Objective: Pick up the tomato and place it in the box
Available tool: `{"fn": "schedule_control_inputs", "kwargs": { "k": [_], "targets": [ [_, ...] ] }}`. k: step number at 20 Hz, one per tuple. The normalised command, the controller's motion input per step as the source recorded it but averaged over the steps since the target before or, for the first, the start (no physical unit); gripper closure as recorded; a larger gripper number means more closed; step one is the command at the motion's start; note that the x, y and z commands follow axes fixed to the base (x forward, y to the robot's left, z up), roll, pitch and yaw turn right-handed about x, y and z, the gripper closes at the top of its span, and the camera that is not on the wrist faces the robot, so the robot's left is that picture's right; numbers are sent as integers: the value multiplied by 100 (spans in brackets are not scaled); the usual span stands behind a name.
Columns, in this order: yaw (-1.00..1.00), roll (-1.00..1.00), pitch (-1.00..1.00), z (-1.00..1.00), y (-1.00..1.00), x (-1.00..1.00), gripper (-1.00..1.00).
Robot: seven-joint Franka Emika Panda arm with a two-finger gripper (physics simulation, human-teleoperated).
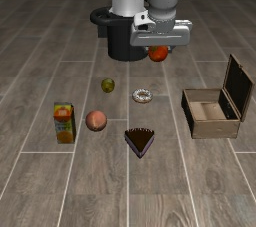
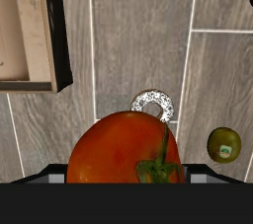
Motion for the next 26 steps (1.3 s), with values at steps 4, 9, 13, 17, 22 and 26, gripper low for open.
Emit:
{"fn": "schedule_control_inputs", "kwargs": {
  "k": [4,9,13,17,22,26],
  "targets": [
    [0,0,0,0,100,0,100],
    [0,0,0,0,40,60,100],
    [0,0,0,0,0,100,100],
    [0,0,0,0,25,75,100],
    [0,0,0,0,80,0,-100],
    [0,0,0,0,0,0,-100]
  ]
}}
